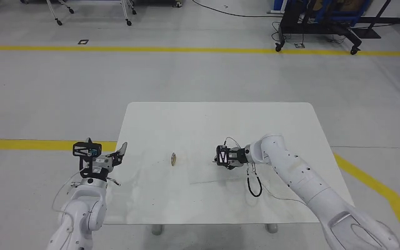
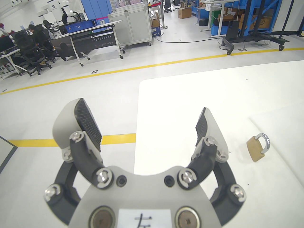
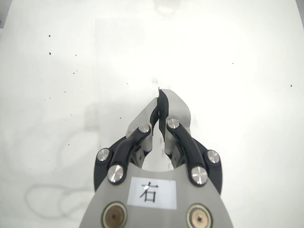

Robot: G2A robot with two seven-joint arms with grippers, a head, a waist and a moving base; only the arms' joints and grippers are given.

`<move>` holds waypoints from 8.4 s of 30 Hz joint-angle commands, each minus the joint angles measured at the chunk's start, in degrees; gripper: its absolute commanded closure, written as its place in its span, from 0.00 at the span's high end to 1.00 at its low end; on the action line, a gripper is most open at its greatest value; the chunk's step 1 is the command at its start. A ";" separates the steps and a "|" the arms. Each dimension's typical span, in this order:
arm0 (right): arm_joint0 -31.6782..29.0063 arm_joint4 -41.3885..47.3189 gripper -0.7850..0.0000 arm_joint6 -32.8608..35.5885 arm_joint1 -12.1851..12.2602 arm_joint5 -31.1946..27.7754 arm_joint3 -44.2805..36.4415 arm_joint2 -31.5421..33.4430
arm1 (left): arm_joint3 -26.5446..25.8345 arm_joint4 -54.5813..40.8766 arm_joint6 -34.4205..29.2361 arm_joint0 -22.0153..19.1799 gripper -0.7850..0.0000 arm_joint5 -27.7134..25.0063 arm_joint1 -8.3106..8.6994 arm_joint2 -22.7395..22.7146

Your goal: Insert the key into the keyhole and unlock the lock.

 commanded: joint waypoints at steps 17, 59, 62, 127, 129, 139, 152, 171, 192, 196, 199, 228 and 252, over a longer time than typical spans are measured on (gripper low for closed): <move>-5.05 10.58 0.00 -19.31 4.01 -0.09 1.41 7.73 | 0.00 0.00 0.00 0.00 1.00 0.00 0.00 0.00; -3.67 23.18 0.00 -27.84 5.47 -0.09 5.22 2.04 | 11.73 -54.41 -36.69 -28.20 1.00 -40.99 -0.20 18.38; -3.67 23.18 0.00 -27.84 5.47 -0.09 5.22 2.04 | 11.74 -54.83 -36.38 -28.05 1.00 -40.90 -0.23 18.47; -6.03 90.32 0.00 12.57 11.15 -0.09 -9.03 -6.41 | 33.39 -75.67 -41.63 -42.66 0.42 -50.53 -3.00 39.23; -6.03 90.32 0.00 12.57 11.15 -0.09 -9.03 -6.41 | 33.43 -75.69 -41.54 -42.71 0.41 -50.50 -2.97 39.25; -8.39 87.89 0.00 14.66 11.12 2.11 -11.96 -4.42 | 33.23 -75.58 -40.82 -42.50 0.37 -50.27 -2.79 39.23; -9.73 89.21 0.00 17.87 10.71 1.95 -12.88 -2.62 | 32.87 -75.08 -40.69 -42.32 0.20 -49.97 -2.72 39.95; -10.44 88.79 1.00 18.46 9.92 1.39 -12.35 -0.91 | 32.87 -73.04 -40.40 -42.57 0.00 -49.68 -2.15 39.16; -10.87 74.49 0.25 27.93 12.32 4.18 -18.21 5.58 | 33.63 -76.74 -55.78 -45.09 0.00 -45.36 -0.95 41.67; -10.08 75.32 0.31 32.02 12.07 5.63 -18.08 4.00 | 33.80 -77.06 -56.18 -45.40 0.00 -45.72 -0.93 42.11; -9.25 76.46 0.33 34.23 11.89 6.10 -17.65 3.22 | 33.92 -77.30 -56.37 -45.58 0.00 -45.94 -0.89 42.38; -5.86 82.09 0.00 40.11 10.34 4.41 -14.75 -0.43 | 34.51 -77.05 -55.29 -46.58 0.00 -45.64 -0.65 44.42; -10.96 86.87 0.00 23.78 9.37 -0.09 -13.59 2.82 | 33.16 -81.87 -47.24 -44.38 0.95 -47.66 -0.09 41.33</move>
